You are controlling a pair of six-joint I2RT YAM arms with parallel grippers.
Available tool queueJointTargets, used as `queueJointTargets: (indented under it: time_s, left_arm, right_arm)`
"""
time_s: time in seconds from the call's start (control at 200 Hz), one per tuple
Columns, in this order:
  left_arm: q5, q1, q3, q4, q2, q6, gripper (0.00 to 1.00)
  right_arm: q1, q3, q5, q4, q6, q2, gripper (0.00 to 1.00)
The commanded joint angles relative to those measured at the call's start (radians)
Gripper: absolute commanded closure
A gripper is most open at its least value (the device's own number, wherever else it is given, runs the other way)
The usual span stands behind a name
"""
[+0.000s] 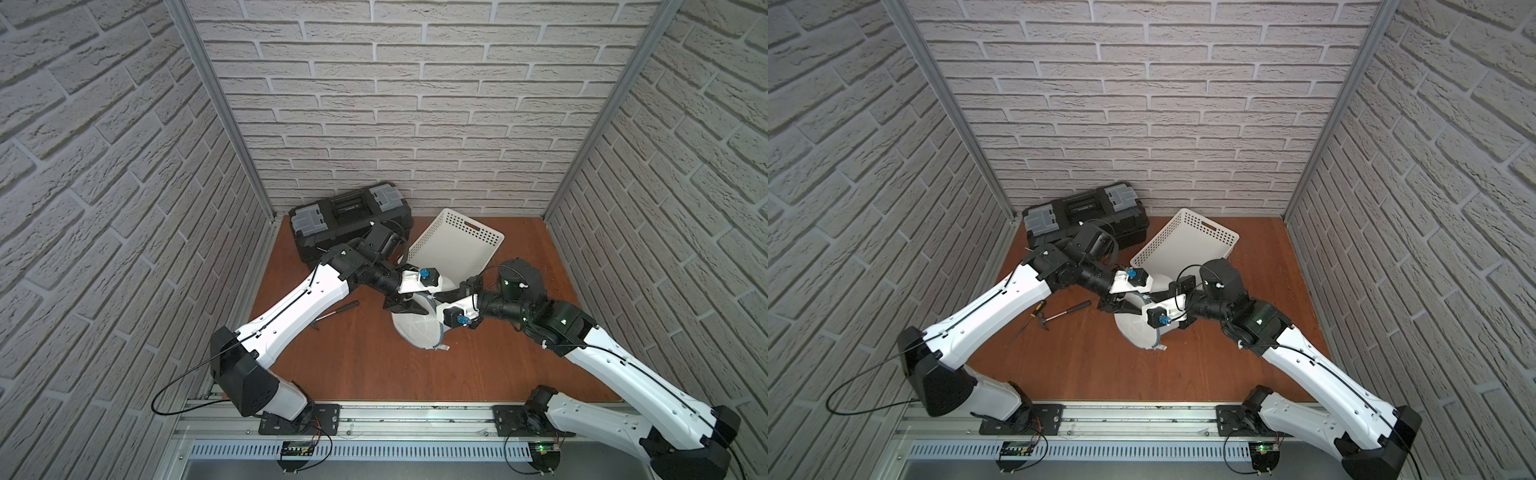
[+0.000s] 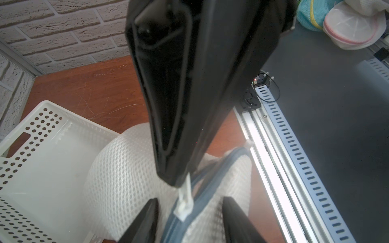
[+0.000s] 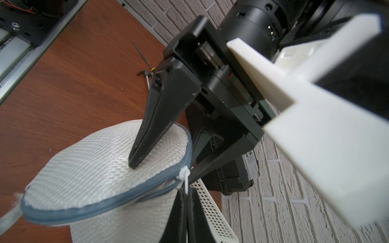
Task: Turn the laundry bag inside out
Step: Zip the zipper on the laundry bag.
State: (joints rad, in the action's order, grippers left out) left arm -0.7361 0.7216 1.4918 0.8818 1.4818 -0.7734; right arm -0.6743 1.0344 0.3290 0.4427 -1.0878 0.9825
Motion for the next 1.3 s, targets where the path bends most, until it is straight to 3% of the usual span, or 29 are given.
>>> queueJointTargets:
  time_s: [0.0,0.785,1.02,1.16,1.295]
  left_arm:
    - [0.020,0.000,-0.016,0.026,-0.033,-0.015,0.49]
    - [0.028,-0.028,0.008,0.052,-0.047,-0.012,0.97]
    - [0.025,-0.066,-0.005,0.075,-0.099,-0.011,1.00]
    - [-0.001,-0.090,-0.024,0.076,-0.142,0.003,1.00]
    - [-0.094,-0.138,-0.068,0.011,-0.201,0.072,1.00]
  right_arm:
    - [-0.010,0.020,-0.001,-0.055,0.005,-0.016,0.97]
    - [-0.031,-0.020,-0.079,-0.015,-0.034,-0.034,0.97]
    - [-0.019,-0.054,-0.222,-0.006,-0.021,-0.063,0.97]
    - [0.010,-0.087,-0.232,0.000,-0.002,-0.080,0.97]
    - [0.053,-0.126,-0.217,-0.018,0.051,-0.095,0.97]
